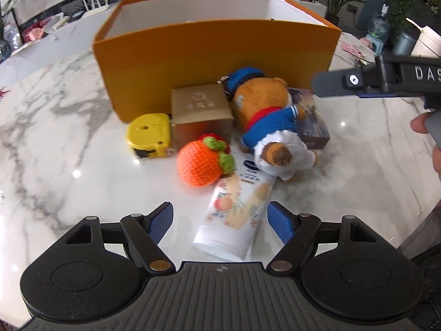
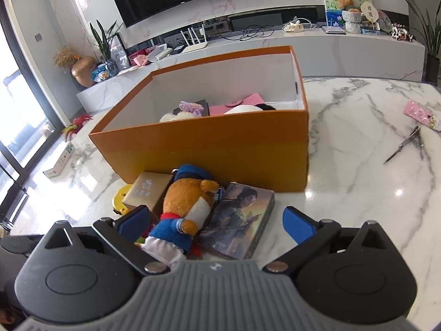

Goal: Organize objects
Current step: 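Move both tools out of the box toward the items in front of it, then grasp the white lotion tube with the left tool while the right tool grasps the sailor teddy bear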

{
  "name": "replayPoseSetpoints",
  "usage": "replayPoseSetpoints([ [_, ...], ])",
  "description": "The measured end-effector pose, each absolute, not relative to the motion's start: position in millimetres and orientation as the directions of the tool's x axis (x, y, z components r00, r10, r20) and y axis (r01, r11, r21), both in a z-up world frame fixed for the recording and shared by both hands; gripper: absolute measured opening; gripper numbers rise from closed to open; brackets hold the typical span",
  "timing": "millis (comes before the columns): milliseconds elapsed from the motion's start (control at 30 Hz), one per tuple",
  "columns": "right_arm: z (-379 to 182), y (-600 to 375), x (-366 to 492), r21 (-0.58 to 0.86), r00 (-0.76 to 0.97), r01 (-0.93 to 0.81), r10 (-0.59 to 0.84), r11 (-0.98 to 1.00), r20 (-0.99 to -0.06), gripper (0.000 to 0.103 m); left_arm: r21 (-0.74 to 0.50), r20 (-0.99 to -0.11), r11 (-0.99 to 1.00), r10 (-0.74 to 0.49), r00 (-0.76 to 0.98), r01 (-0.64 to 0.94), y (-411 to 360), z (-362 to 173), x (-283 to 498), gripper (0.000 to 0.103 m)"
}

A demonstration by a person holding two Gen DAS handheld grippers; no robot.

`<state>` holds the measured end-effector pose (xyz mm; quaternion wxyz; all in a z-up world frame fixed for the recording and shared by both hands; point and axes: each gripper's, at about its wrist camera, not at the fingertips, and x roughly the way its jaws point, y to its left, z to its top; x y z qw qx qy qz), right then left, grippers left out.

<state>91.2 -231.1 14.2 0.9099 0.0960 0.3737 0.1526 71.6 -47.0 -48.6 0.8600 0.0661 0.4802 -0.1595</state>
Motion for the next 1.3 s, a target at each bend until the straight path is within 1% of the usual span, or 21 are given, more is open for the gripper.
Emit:
replayPoseSetpoints([
  [167,8,-219,97,0.298,0.672,-0.214,0.362,0.930,-0.646,0.102,-0.013,-0.855,0.933,-0.197,0.479,0.360,-56,-62,72,0.089],
  [300,4,-197,103,0.238,0.675,-0.242,0.339,0.941,-0.655,0.102,0.013,-0.841,0.923,-0.198,0.504,0.384,-63,-67,67,0.089],
  [467,-3,-175,113,0.157,0.686,-0.236,0.279,0.959,-0.672,0.102,0.010,-0.816,0.922,-0.217,0.536,0.387,-67,-68,61,0.086],
  [667,-12,-163,123,0.146,0.668,-0.232,0.266,0.962,-0.695,0.101,0.014,-0.800,0.920,-0.224,0.556,0.391,-69,-69,55,0.084],
  [733,-15,-160,125,0.132,0.663,-0.228,0.253,0.965,-0.704,0.099,0.007,-0.799,0.920,-0.231,0.555,0.393,-70,-68,54,0.080],
  [800,-18,-158,127,0.117,0.656,-0.229,0.242,0.966,-0.715,0.089,0.007,-0.800,0.919,-0.231,0.554,0.394,-70,-66,53,0.077],
  [867,-19,-159,127,0.125,0.655,-0.224,0.244,0.967,-0.715,0.089,0.005,-0.799,0.917,-0.236,0.554,0.398,-70,-65,52,0.073],
  [967,-19,-160,128,0.136,0.652,-0.221,0.250,0.966,-0.716,0.089,0.005,-0.798,0.917,-0.237,0.554,0.399,-70,-63,51,0.069],
  [1033,-19,-161,128,0.150,0.648,-0.220,0.259,0.964,-0.716,0.088,0.003,-0.795,0.917,-0.239,0.557,0.398,-69,-64,51,0.062],
  [1067,-18,-161,128,0.164,0.643,-0.223,0.272,0.961,-0.716,0.084,0.002,-0.795,0.917,-0.240,0.557,0.398,-68,-64,51,0.061],
  [1100,-18,-163,128,0.183,0.637,-0.226,0.287,0.957,-0.715,0.078,0.000,-0.795,0.917,-0.241,0.556,0.399,-67,-63,51,0.060],
  [1167,-18,-165,129,0.212,0.626,-0.231,0.311,0.950,-0.715,0.074,0.000,-0.795,0.916,-0.243,0.556,0.401,-67,-63,50,0.060],
  [1233,-18,-165,128,0.215,0.624,-0.236,0.317,0.948,-0.714,0.073,0.002,-0.796,0.916,-0.241,0.556,0.400,-67,-63,50,0.059],
  [1300,-18,-163,129,0.221,0.620,-0.240,0.324,0.945,-0.714,0.071,0.002,-0.796,0.916,-0.241,0.555,0.400,-66,-63,49,0.059],
])
